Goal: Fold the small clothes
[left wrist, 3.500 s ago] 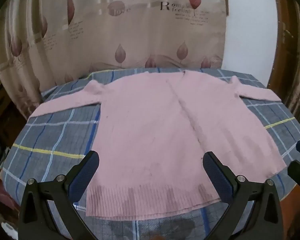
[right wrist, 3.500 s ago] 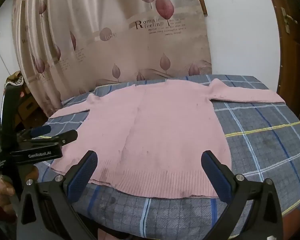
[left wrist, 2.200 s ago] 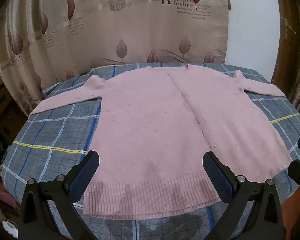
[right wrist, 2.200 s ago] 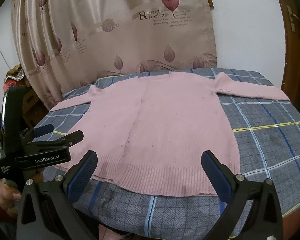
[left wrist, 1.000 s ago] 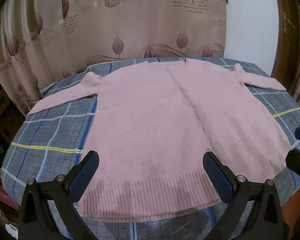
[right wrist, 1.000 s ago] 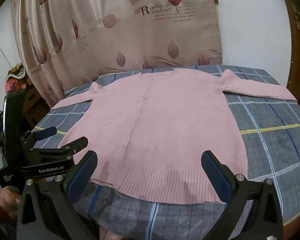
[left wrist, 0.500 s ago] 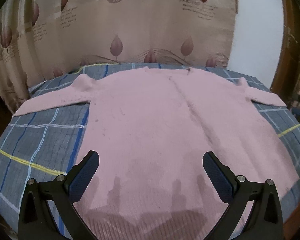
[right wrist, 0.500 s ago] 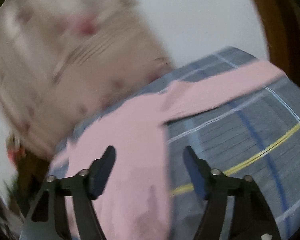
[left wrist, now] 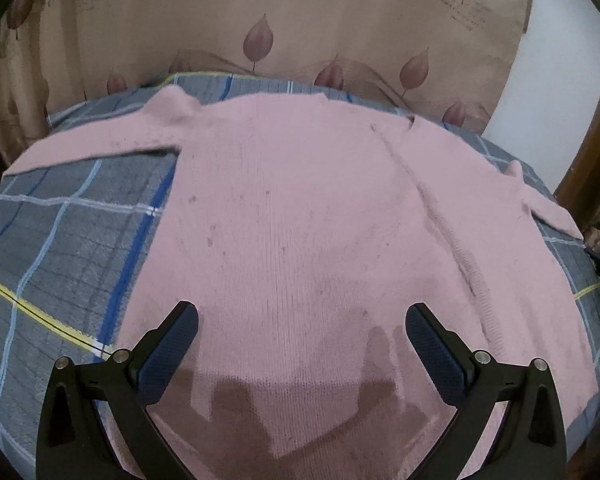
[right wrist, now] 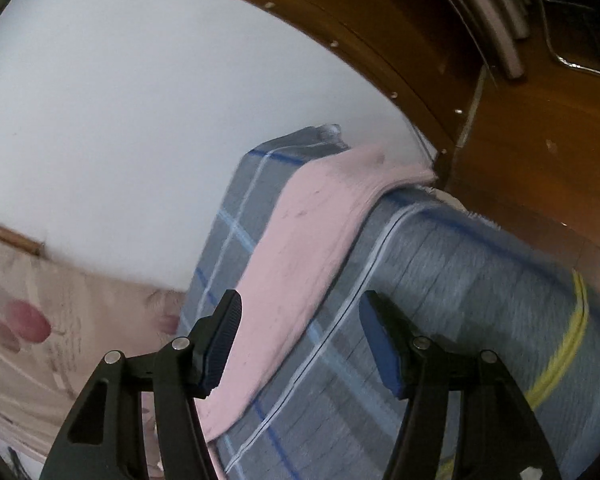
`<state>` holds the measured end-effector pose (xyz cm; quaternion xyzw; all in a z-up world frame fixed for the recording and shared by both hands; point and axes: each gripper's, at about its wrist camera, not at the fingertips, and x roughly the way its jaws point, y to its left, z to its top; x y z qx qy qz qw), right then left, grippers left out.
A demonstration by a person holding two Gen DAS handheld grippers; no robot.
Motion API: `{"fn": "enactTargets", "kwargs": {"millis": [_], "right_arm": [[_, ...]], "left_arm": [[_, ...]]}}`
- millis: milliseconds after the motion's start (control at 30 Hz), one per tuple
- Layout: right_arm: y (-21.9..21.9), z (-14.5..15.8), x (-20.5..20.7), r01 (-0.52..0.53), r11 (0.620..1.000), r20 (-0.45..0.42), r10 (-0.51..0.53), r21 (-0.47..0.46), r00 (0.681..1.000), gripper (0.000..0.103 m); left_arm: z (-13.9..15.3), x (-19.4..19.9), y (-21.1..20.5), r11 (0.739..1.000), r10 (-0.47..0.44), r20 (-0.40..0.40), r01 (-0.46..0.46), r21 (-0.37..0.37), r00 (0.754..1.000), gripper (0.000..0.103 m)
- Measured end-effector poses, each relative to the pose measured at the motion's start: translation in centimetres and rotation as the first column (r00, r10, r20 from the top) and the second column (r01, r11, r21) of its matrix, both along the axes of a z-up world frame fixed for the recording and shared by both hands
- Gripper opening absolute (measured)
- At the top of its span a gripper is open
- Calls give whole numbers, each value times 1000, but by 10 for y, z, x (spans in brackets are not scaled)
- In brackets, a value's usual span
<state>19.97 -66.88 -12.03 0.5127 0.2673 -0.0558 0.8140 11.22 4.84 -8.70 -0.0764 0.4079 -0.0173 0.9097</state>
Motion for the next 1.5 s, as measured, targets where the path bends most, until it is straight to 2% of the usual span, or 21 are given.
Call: {"fn": "enactTargets", "kwargs": {"millis": [167, 367, 433, 467, 500, 533, 600, 633, 700, 767, 867, 967, 1067, 1133, 1200, 1300, 1367, 1433, 1467, 1500], "right_arm": [[-9, -1, 21, -2, 1000, 31, 2, -3, 1000, 58], [-4, 1, 40, 0, 999, 39, 2, -42, 999, 59], [-2, 2, 44, 12, 997, 32, -10, -70, 999, 56], [-1, 0, 46, 18, 996, 22, -16, -83, 1000, 45], [-2, -2, 48, 18, 996, 7, -17, -88, 1000, 21], [-5, -8, 50, 26, 995, -28, -29, -93, 999, 8], [-14, -18, 46, 51, 998, 0, -51, -20, 999, 6], [-15, -17, 45, 53, 998, 2, -53, -24, 999, 6], [-5, -3, 46, 58, 992, -3, -59, -110, 998, 7], [10, 15, 45, 53, 986, 40, -47, -158, 998, 8], [62, 56, 55, -32, 964, 102, 61, -265, 993, 8], [138, 92, 71, -149, 930, 159, 212, -336, 964, 7], [231, 112, 84, -273, 869, 180, 371, -412, 911, 7], [309, 112, 95, -358, 806, 165, 479, -470, 862, 7], [373, 101, 102, -424, 744, 125, 555, -517, 822, 7], [468, 64, 114, -542, 633, 13, 657, -552, 754, 7], [527, 32, 117, -603, 523, -86, 708, -603, 701, 7], [566, 7, 115, -653, 417, -184, 738, -632, 649, 9], [574, 1, 107, -668, 380, -215, 746, -640, 630, 10], [586, 3, 102, -670, 318, -242, 760, -670, 603, 13]], "left_arm": [[-4, 2, -2, 1000, 18, -23, -18, 13, 1000, 103], [-7, 4, -14, 997, 6, -46, -2, 76, 999, 103], [-8, 5, -17, 996, 1, -53, 4, 91, 999, 103], [-8, 4, -17, 996, 1, -54, 4, 93, 999, 103], [-8, 4, -16, 996, 1, -54, 4, 92, 999, 103], [-8, 4, -16, 996, 1, -53, 3, 88, 999, 103], [-9, 4, -16, 997, 1, -51, 3, 81, 999, 103], [-9, 4, -16, 997, 1, -51, 3, 76, 999, 103], [-8, 4, -14, 998, 0, -49, 3, 67, 999, 103], [-8, 3, -11, 999, -3, -47, 5, 53, 999, 103], [-6, 1, -5, 1000, -5, -36, 5, 15, 999, 103], [-2, -1, 5, 999, 2, -19, -3, -39, 1000, 103], [5, -4, 23, 995, 36, -1, -36, -89, 999, 103], [11, -6, 38, 992, 68, 22, -65, -107, 997, 103], [18, -8, 57, 989, 110, 61, -103, -108, 992, 103], [22, -8, 79, 984, 154, 85, -146, -98, 984, 103], [19, -7, 90, 980, 175, 81, -166, -106, 981, 103], [11, -7, 98, 976, 181, 60, -171, -136, 982, 103], [7, -7, 100, 972, 173, 46, -163, -167, 984, 103], [4, -8, 101, 970, 169, 43, -159, -185, 985, 103]]}}
